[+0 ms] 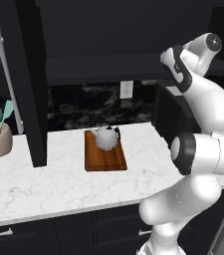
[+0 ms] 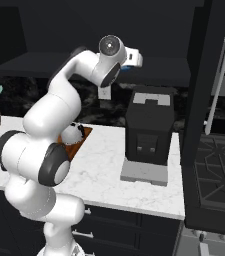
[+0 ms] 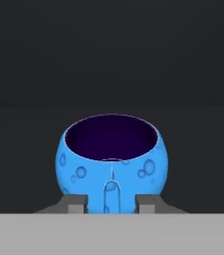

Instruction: Pick the kettle from the counter and place it on the tray. Then pick the mug from the cabinet and place it on the tray. Then close the cabinet doors.

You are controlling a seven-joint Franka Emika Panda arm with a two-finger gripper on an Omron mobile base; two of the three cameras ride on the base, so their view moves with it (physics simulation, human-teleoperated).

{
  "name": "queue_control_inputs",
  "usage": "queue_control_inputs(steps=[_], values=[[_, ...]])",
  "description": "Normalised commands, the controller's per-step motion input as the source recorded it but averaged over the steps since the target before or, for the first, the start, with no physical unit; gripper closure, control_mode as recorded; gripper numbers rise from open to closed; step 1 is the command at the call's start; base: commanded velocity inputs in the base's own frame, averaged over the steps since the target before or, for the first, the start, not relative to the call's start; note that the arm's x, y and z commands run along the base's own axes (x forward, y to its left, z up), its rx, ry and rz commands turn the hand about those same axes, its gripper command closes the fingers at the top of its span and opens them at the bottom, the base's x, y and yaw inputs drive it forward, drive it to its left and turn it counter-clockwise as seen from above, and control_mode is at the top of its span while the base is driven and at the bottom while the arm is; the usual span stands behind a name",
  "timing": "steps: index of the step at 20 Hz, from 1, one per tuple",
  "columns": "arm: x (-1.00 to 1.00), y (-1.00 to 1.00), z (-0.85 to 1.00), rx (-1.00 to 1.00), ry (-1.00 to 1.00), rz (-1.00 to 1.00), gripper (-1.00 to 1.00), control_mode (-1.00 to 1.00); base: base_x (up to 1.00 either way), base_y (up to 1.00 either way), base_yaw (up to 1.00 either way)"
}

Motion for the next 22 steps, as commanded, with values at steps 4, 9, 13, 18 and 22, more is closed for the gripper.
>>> queue_control_inputs(steps=[4,9,13,18,22], values=[[0.0,0.0,-0.11,0.0,-0.01,0.0,1.0,-1.0,0.0,0.0,0.0],[0.0,0.0,-0.04,0.0,0.0,0.0,1.0,-1.0,0.0,0.0,0.0],[0.0,0.0,0.0,0.0,0.0,0.0,1.0,-1.0,0.0,0.0,0.0],[-0.18,0.0,0.01,0.0,-0.02,0.0,1.0,-1.0,0.0,0.0,0.0],[-0.39,0.01,0.22,0.0,-0.06,0.0,1.0,-1.0,0.0,0.0,0.0]])
